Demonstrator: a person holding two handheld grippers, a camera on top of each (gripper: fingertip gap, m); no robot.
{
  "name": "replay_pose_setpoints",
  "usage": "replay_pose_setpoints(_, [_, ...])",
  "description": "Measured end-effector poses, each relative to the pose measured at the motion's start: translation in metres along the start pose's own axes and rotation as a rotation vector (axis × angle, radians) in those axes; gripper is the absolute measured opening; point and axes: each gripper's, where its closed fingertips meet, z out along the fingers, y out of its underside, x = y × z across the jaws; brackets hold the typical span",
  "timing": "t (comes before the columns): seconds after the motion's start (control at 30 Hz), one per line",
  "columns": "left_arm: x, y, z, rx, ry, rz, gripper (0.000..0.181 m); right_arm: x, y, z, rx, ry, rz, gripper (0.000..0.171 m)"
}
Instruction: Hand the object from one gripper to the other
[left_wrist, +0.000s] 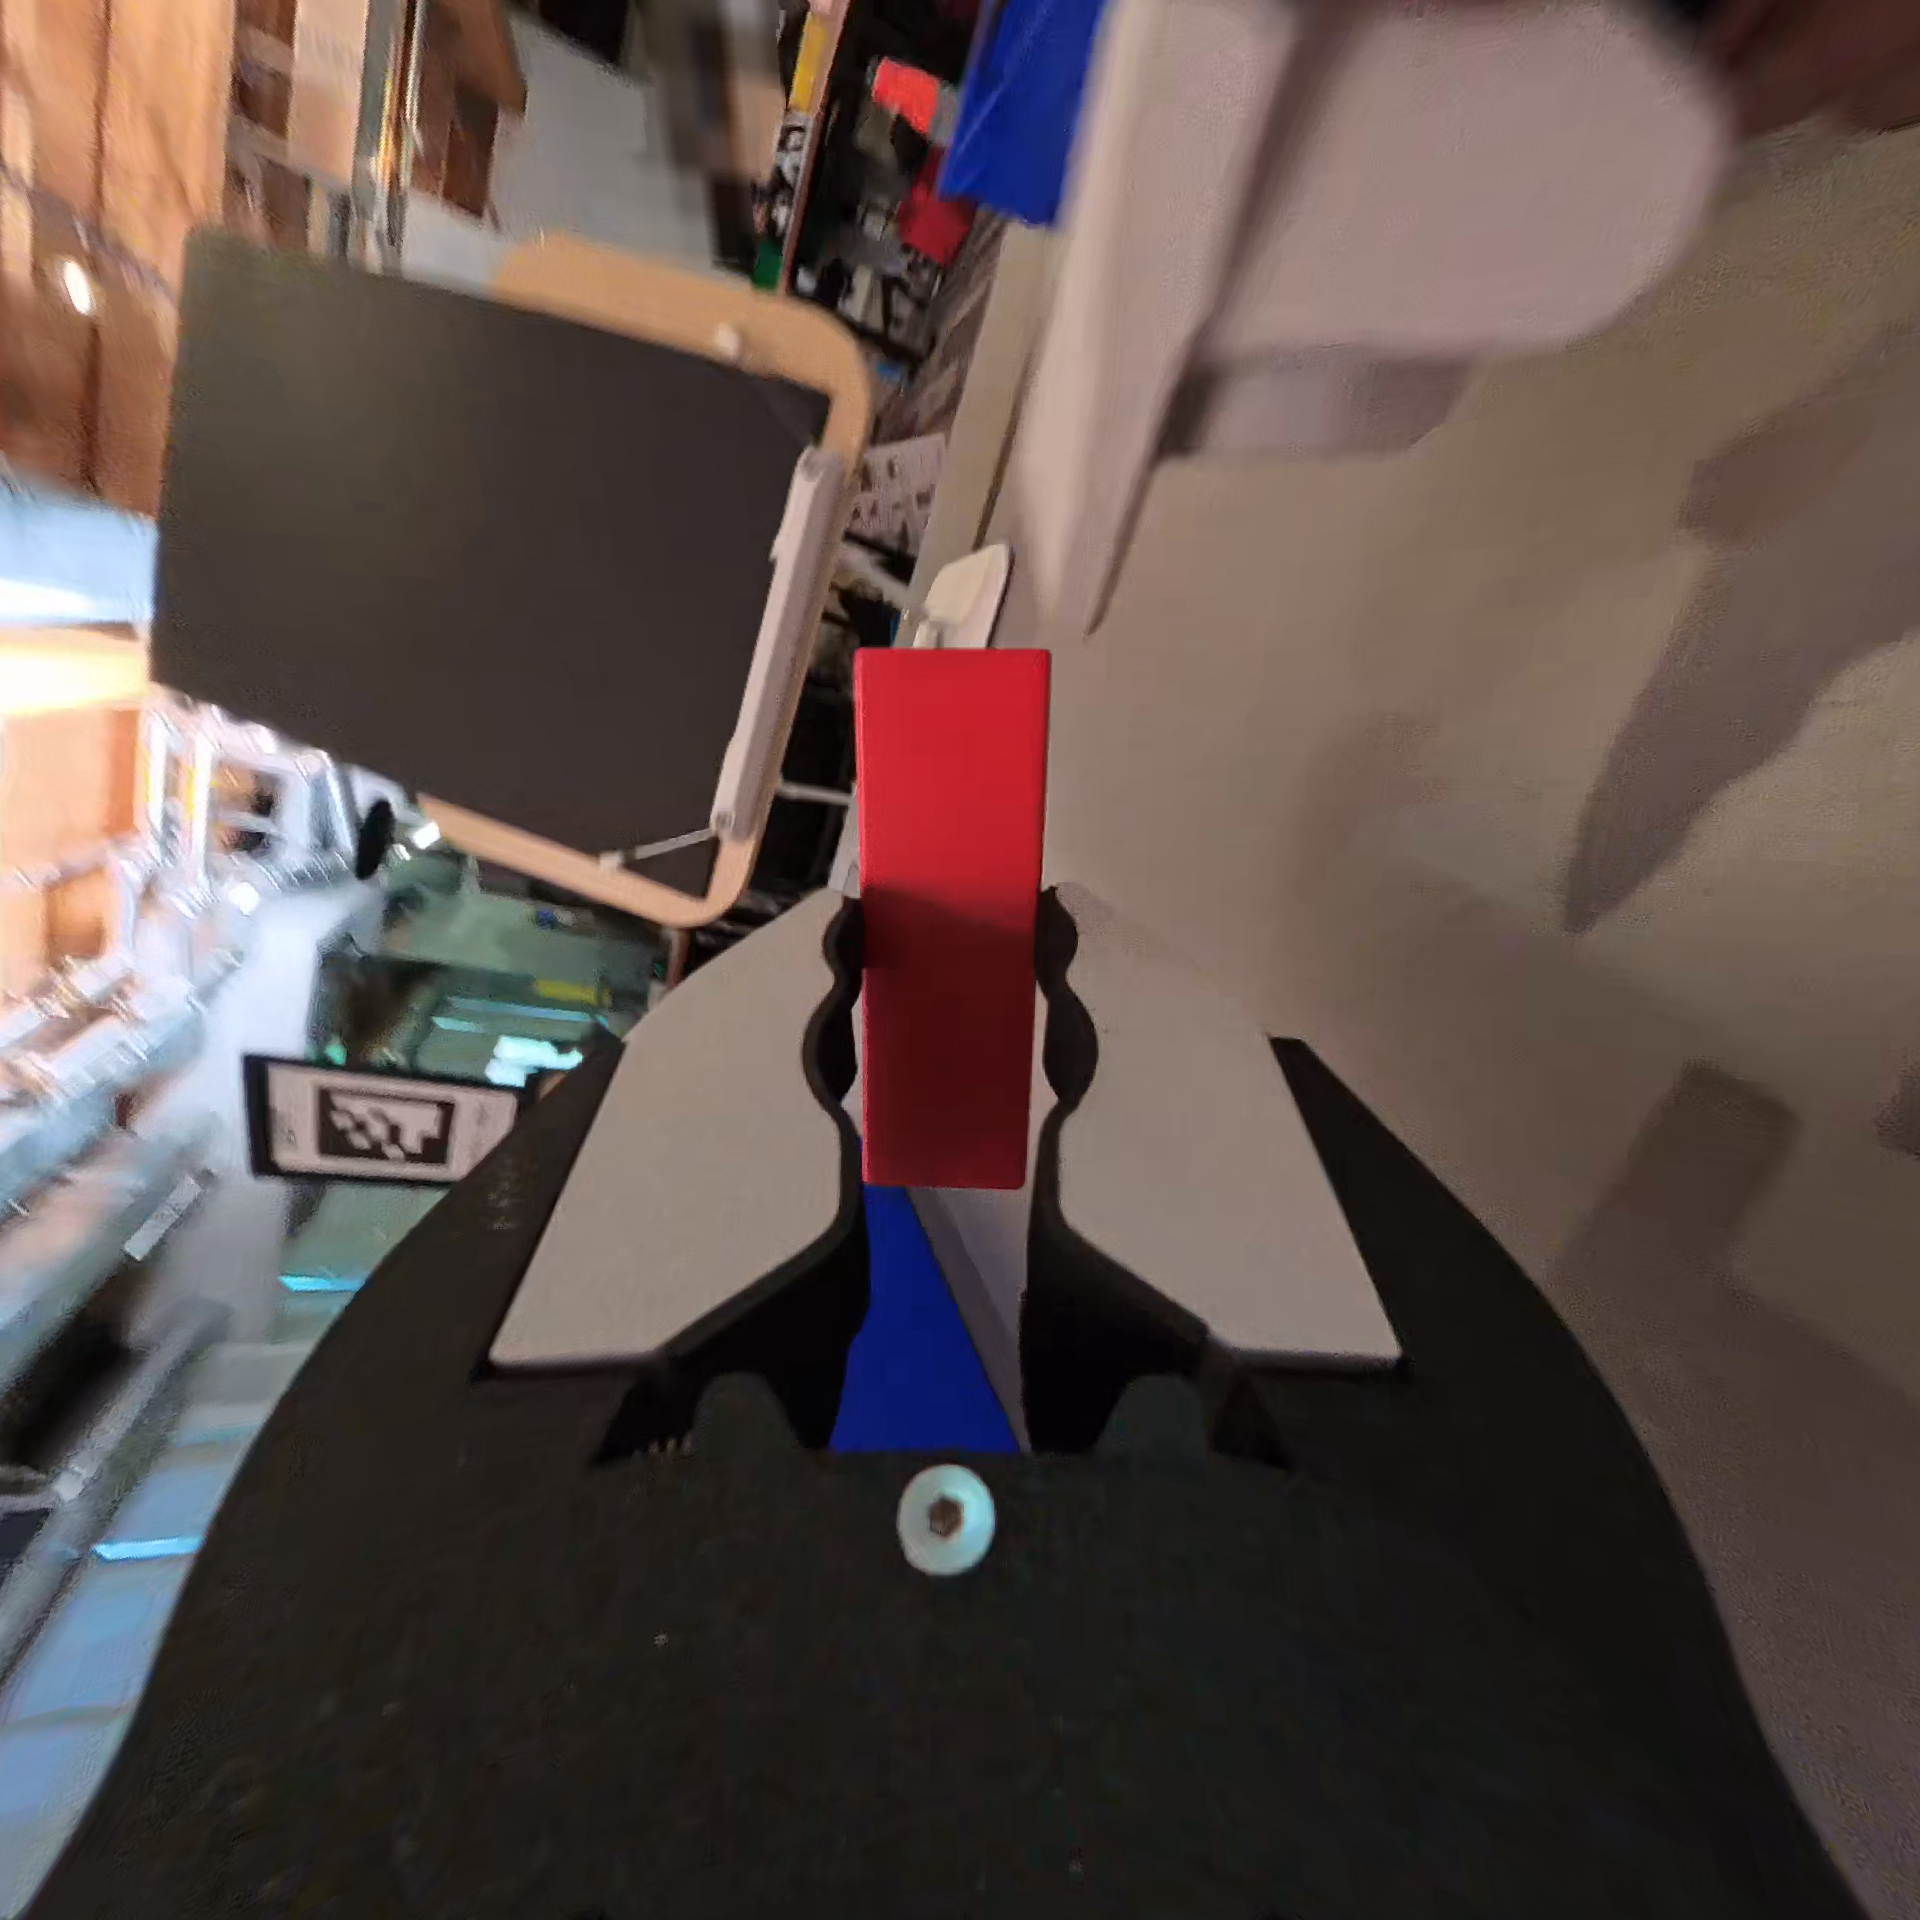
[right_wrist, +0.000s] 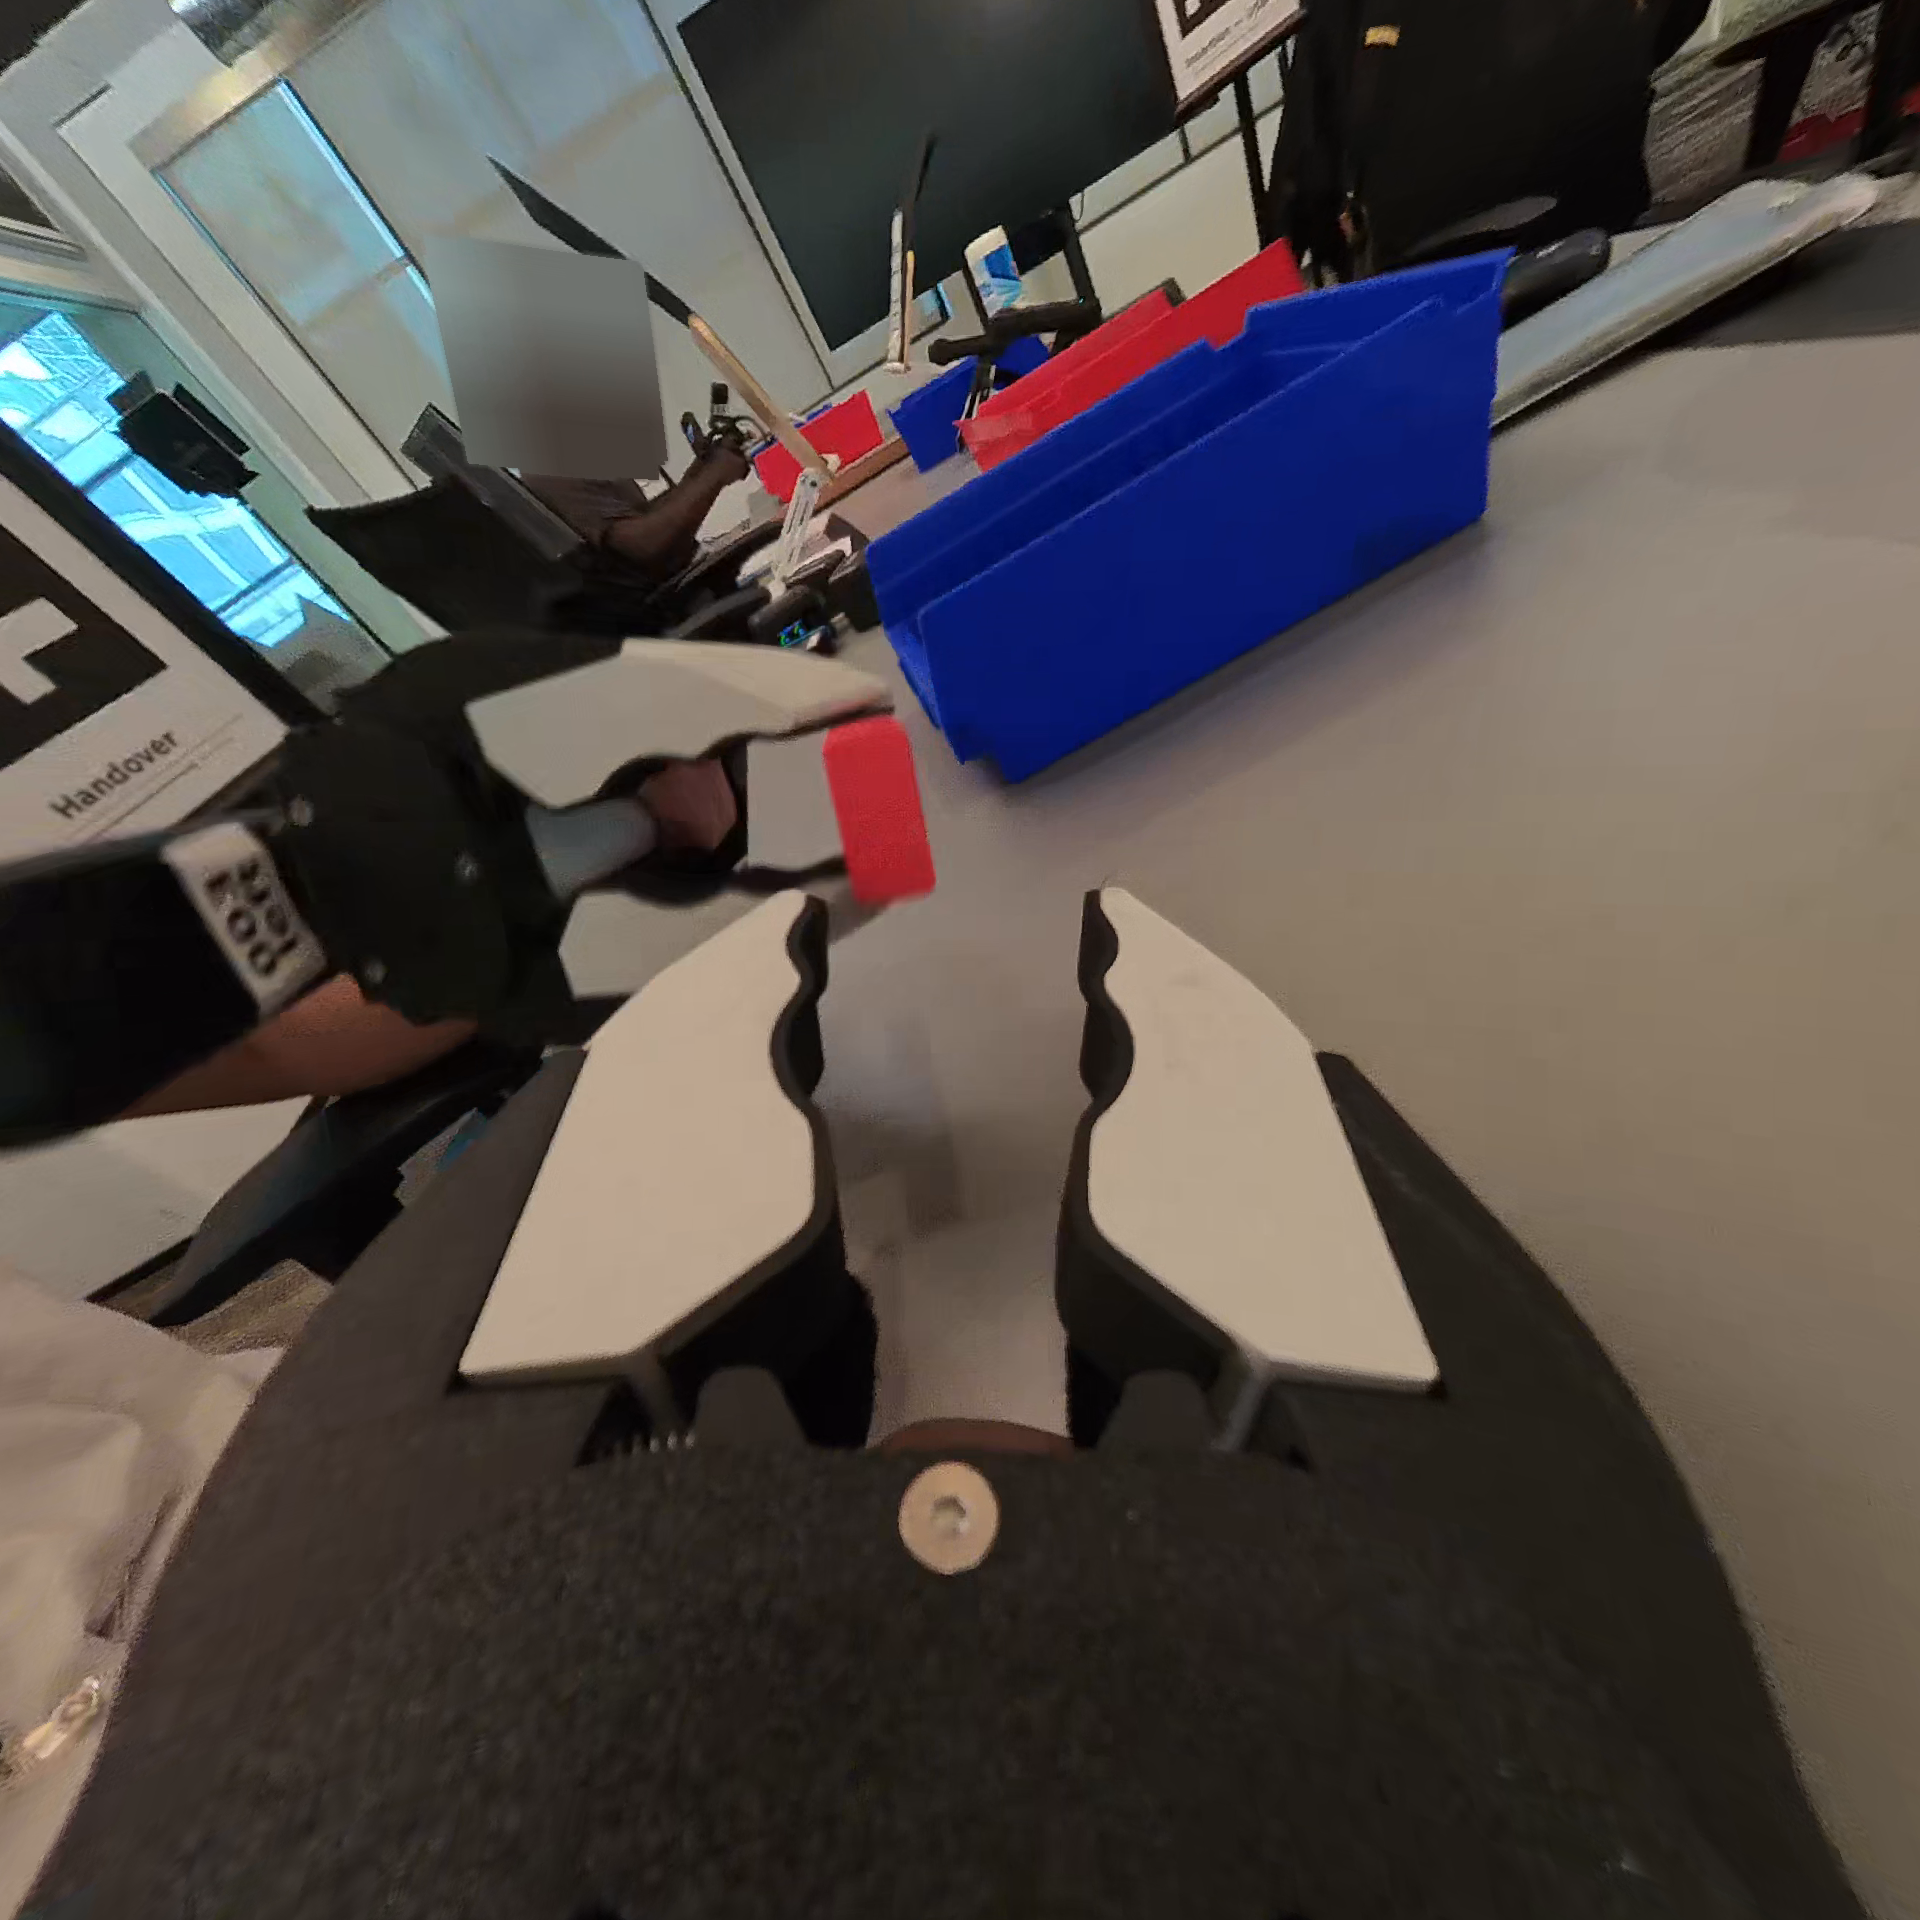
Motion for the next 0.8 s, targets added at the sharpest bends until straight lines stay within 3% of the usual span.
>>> replay_pose_setpoints(0.1, [0.033, -0.016, 0.001, 0.008, 0.052, 0.09, 0.032, -0.005, 0.016, 0.001, -0.041, -0.042, -0.014, 0.042])
replay_pose_setpoints(0.17, [0.044, -0.023, 0.003, 0.013, 0.05, 0.143, 0.032, -0.007, 0.028, 0.001, -0.101, -0.051, -0.07, 0.018])
replay_pose_setpoints(0.33, [0.055, -0.026, 0.011, -0.018, 0.081, 0.024, 0.032, 0.005, 0.032, -0.01, -0.158, 0.074, -0.158, 0.017])
replay_pose_setpoints(0.4, [0.054, -0.026, 0.004, -0.013, 0.127, -0.11, 0.032, 0.018, 0.028, -0.022, -0.157, 0.179, -0.236, 0.017])
replay_pose_setpoints(0.5, [0.065, -0.024, -0.008, 0.014, 0.327, -0.497, 0.033, 0.032, 0.021, -0.042, -0.182, 0.341, -0.517, 0.017])
replay_pose_setpoints(0.63, [0.059, -0.017, -0.012, 0.096, 0.558, -1.008, 0.056, 0.022, 0.02, -0.045, -0.229, 0.415, -0.919, 0.017])
replay_pose_setpoints(0.73, [0.048, -0.013, -0.013, 0.223, 0.67, -1.147, 0.057, 0.0, 0.026, -0.033, -0.212, 0.337, -1.042, 0.017])
replay_pose_setpoints(0.8, [0.048, -0.01, -0.019, 0.303, 0.697, -1.061, 0.053, -0.015, 0.028, -0.027, -0.167, 0.257, -1.029, 0.017])
